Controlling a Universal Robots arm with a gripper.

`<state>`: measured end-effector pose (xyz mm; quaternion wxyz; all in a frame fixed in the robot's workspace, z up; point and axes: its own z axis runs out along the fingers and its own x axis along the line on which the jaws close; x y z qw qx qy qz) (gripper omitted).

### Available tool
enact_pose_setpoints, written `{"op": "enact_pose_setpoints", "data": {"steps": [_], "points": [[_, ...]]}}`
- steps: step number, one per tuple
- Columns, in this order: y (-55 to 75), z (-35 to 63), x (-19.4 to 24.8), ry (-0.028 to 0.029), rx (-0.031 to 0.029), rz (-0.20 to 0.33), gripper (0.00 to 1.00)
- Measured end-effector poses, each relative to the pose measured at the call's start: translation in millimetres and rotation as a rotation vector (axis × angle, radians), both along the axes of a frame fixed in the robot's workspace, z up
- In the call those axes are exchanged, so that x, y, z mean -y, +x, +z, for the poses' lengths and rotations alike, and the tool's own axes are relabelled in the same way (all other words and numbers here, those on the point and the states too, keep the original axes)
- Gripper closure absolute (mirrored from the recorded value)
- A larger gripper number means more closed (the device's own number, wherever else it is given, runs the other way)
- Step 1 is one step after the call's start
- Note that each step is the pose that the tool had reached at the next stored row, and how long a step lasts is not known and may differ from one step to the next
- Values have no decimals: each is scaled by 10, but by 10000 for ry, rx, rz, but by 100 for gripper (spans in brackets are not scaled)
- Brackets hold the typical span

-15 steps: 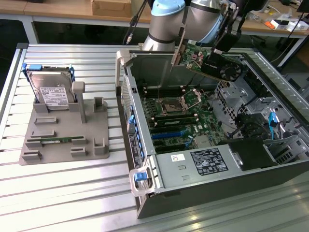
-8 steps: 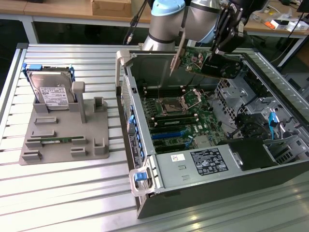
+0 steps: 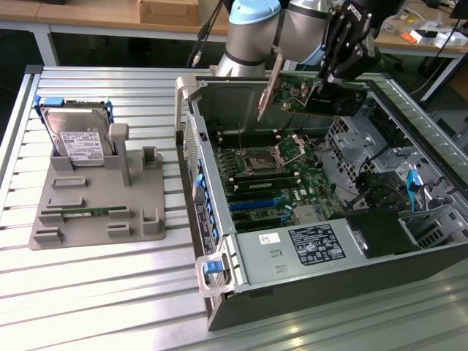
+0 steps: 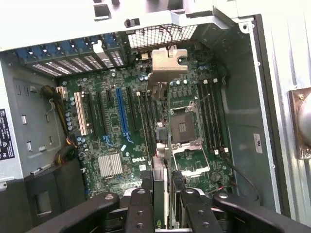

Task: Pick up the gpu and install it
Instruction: 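Insert the gpu into the slot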

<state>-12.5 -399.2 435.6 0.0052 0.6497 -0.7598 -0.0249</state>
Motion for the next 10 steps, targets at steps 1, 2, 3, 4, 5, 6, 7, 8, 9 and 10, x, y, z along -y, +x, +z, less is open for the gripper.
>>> {"op": "enact_pose_setpoints", "data": {"steps": [1,2,3,4,5,6,7,8,9,10], "points": [[0,0,0,0,0,215,73],[0,0,0,0,0,371,73],[0,0,0,0,0,574,73],[0,0,0,0,0,727,73],[0,0,0,0,0,858,73],[0,0,0,0,0,958,73],[0,0,0,0,0,1168,73],[0,0,0,0,0,1364,73],[0,0,0,0,0,1553,73],[0,0,0,1,0,1645,73]]}}
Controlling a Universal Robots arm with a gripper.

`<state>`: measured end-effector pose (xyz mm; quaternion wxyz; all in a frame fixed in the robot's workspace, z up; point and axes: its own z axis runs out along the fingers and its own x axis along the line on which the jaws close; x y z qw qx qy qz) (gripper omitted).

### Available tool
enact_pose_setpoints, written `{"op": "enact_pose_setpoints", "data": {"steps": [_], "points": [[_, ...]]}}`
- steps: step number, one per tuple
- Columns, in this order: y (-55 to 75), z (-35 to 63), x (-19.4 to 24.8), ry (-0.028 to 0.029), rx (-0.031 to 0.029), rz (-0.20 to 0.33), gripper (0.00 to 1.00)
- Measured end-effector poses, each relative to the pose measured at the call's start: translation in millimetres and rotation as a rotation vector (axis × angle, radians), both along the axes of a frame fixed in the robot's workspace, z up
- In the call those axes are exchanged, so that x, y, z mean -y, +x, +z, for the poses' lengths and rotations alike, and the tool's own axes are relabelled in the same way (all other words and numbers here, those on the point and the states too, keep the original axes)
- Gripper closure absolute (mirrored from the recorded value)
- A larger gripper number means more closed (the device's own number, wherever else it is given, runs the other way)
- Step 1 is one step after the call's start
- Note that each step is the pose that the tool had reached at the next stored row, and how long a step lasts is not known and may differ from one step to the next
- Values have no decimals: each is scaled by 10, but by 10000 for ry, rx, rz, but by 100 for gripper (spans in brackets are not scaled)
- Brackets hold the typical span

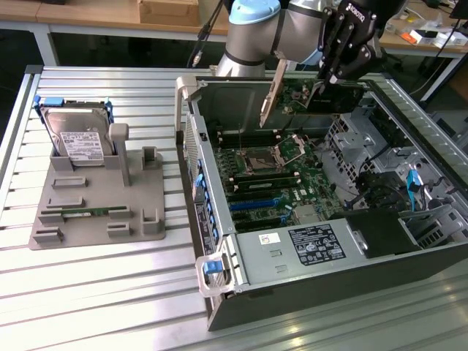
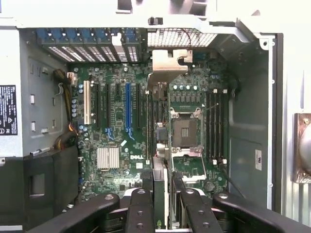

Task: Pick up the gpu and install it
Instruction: 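Insert the gpu into the slot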

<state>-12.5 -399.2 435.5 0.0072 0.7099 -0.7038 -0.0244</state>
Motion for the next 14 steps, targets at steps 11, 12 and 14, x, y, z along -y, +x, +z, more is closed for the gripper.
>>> {"op": "enact_pose_setpoints", "data": {"steps": [11,12,14], "points": [[0,-2,0,-1,-1,309,73],[0,-2,0,-1,0,308,73],[0,-2,0,-1,0,308,73]]}}
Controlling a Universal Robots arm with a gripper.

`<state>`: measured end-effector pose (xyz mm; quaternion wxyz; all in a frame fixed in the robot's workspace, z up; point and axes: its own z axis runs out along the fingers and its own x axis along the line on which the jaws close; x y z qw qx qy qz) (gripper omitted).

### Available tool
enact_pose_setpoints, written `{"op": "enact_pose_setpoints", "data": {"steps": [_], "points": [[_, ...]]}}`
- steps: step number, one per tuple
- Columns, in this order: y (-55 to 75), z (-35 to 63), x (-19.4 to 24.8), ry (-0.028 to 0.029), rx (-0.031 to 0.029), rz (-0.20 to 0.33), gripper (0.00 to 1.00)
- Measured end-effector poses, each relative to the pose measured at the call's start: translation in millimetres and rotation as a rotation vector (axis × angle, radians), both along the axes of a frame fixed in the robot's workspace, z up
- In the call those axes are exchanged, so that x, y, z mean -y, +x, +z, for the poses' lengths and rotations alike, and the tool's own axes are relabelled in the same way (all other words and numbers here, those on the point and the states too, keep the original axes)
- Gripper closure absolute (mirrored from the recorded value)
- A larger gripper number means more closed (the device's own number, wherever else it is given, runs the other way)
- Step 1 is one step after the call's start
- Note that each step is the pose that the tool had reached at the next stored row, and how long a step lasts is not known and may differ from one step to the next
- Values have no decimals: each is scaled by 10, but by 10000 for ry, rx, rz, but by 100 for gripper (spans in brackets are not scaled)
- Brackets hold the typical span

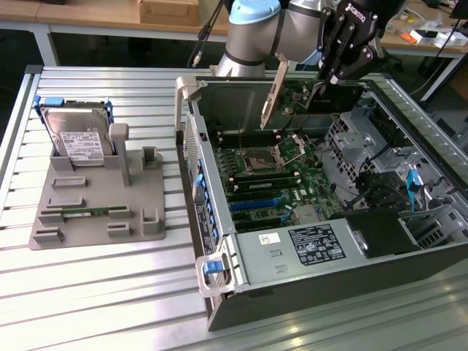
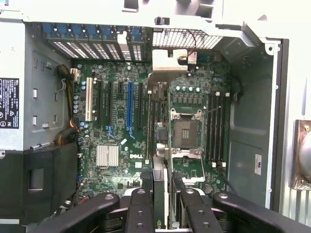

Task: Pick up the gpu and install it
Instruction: 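Insert the gpu into the slot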

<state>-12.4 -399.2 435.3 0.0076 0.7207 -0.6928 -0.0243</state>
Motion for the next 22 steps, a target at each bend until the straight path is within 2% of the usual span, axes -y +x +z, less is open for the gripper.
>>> {"op": "enact_pose_setpoints", "data": {"steps": [5,15,22], "points": [[-1,-34,0,0,0,-1,73],[-45,-166,2,1,0,-1,73],[-64,-296,20,0,0,-1,73]]}}
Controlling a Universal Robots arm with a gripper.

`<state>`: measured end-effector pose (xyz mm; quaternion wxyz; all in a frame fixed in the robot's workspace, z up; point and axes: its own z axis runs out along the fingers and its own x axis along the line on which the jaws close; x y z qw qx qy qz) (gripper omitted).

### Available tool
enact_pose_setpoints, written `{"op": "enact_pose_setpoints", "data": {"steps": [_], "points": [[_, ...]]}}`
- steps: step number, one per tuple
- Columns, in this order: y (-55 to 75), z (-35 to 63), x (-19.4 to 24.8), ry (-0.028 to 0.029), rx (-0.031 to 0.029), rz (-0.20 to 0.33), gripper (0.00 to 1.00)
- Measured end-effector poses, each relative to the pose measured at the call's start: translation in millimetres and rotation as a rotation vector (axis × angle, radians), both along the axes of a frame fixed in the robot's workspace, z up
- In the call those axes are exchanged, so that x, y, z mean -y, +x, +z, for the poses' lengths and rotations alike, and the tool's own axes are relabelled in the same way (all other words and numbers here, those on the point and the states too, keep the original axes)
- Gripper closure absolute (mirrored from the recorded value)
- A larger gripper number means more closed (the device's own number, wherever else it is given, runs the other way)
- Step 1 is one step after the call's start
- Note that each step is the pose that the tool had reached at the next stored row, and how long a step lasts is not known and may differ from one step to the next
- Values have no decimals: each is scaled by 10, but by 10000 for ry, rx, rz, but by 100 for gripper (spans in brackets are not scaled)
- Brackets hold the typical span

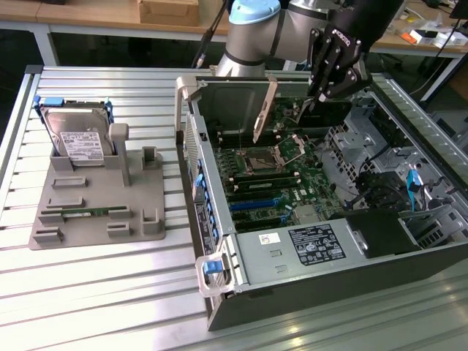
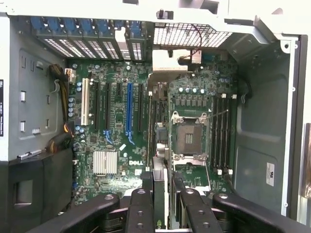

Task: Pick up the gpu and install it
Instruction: 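Insert the gpu into the slot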

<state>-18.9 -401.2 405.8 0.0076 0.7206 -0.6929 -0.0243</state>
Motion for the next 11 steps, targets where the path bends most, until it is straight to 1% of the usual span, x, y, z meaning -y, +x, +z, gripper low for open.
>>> {"op": "enact_pose_setpoints", "data": {"steps": [11], "points": [[-32,-91,36,-1,0,0,73]]}}
